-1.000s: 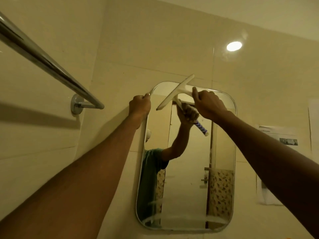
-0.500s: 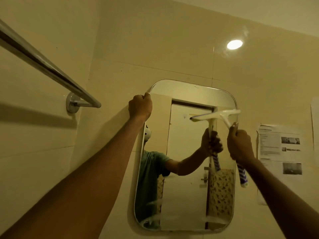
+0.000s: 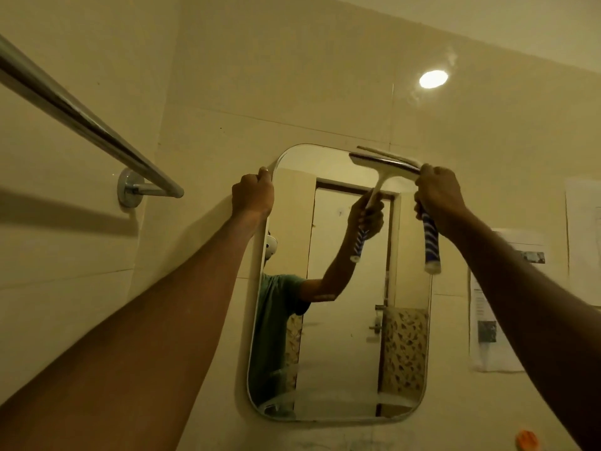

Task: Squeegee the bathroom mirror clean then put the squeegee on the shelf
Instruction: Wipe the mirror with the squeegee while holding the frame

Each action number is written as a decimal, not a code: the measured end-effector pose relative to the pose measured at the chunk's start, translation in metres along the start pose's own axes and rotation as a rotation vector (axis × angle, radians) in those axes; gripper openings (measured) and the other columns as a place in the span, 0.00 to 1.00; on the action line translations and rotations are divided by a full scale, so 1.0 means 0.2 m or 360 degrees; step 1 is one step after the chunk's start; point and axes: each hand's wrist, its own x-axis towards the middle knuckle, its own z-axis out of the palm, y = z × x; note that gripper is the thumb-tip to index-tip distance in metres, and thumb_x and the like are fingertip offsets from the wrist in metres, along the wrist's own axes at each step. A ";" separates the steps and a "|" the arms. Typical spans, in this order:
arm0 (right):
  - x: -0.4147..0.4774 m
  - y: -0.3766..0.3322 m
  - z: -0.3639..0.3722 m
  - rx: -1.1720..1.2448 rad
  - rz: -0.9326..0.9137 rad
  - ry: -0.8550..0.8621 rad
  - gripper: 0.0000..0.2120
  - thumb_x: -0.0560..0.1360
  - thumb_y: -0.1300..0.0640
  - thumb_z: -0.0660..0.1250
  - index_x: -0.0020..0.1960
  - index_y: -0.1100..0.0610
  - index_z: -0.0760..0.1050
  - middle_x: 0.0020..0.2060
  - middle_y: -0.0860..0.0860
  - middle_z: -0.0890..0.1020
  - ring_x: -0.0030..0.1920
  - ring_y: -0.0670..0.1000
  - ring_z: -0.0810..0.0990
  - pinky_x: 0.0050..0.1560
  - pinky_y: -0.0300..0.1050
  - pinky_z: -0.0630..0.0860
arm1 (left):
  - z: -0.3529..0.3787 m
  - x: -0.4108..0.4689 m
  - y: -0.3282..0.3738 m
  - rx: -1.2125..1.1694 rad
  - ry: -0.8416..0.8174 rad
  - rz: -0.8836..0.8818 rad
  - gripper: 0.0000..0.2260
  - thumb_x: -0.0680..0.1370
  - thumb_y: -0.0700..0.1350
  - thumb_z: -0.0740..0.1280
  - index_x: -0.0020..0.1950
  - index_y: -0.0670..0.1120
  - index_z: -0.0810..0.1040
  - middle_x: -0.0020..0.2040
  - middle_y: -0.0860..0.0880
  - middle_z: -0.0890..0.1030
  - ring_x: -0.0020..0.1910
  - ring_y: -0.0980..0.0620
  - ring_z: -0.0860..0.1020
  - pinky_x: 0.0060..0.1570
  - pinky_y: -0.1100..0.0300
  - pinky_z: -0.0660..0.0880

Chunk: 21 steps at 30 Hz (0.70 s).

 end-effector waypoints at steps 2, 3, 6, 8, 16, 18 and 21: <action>-0.01 0.03 0.04 -0.0194 -0.0139 -0.0005 0.16 0.83 0.52 0.49 0.53 0.61 0.70 0.34 0.54 0.74 0.28 0.51 0.73 0.27 0.46 0.75 | 0.00 0.01 -0.01 -0.0007 -0.0021 -0.0030 0.25 0.82 0.54 0.50 0.55 0.36 0.78 0.55 0.37 0.81 0.55 0.39 0.78 0.56 0.49 0.74; -0.05 0.08 0.06 -0.0266 -0.0197 -0.0016 0.16 0.83 0.52 0.48 0.51 0.61 0.70 0.34 0.54 0.74 0.28 0.51 0.74 0.29 0.49 0.77 | -0.01 0.02 -0.01 -0.0007 -0.0035 -0.0038 0.25 0.82 0.54 0.50 0.55 0.36 0.78 0.55 0.38 0.81 0.54 0.40 0.78 0.55 0.50 0.74; -0.28 0.30 0.10 -0.0345 -0.0195 -0.0088 0.19 0.83 0.51 0.47 0.42 0.59 0.69 0.29 0.54 0.73 0.25 0.51 0.72 0.28 0.50 0.76 | 0.00 0.02 -0.01 0.0003 -0.0065 -0.0042 0.25 0.83 0.54 0.50 0.55 0.36 0.78 0.55 0.38 0.80 0.53 0.41 0.78 0.54 0.51 0.73; -0.44 0.41 0.10 -0.0347 -0.0111 -0.0131 0.21 0.83 0.50 0.48 0.39 0.58 0.70 0.26 0.53 0.72 0.23 0.50 0.70 0.24 0.44 0.73 | 0.00 0.01 -0.01 0.0007 -0.0067 -0.0027 0.25 0.83 0.53 0.50 0.54 0.36 0.78 0.54 0.38 0.80 0.54 0.40 0.77 0.54 0.51 0.73; -0.29 0.08 0.04 -0.0146 -0.0054 -0.0139 0.20 0.83 0.48 0.51 0.40 0.59 0.71 0.29 0.53 0.73 0.25 0.49 0.72 0.25 0.41 0.72 | -0.04 -0.01 0.01 -0.0046 -0.0114 -0.0056 0.26 0.82 0.55 0.49 0.53 0.38 0.79 0.55 0.38 0.81 0.56 0.38 0.78 0.60 0.45 0.74; -0.18 -0.06 0.09 -0.0106 -0.0050 -0.0119 0.19 0.83 0.48 0.52 0.40 0.58 0.70 0.30 0.53 0.73 0.26 0.49 0.73 0.27 0.42 0.73 | -0.06 -0.01 0.01 -0.0115 -0.0158 -0.0074 0.28 0.81 0.58 0.47 0.53 0.38 0.79 0.55 0.39 0.81 0.55 0.39 0.79 0.60 0.44 0.75; -0.14 -0.17 0.21 -0.0215 -0.0145 -0.0177 0.15 0.83 0.52 0.52 0.46 0.61 0.71 0.32 0.53 0.74 0.27 0.48 0.73 0.27 0.40 0.73 | -0.08 -0.02 0.01 -0.0233 -0.0219 -0.0160 0.32 0.78 0.63 0.46 0.58 0.40 0.78 0.56 0.39 0.81 0.54 0.39 0.80 0.59 0.44 0.76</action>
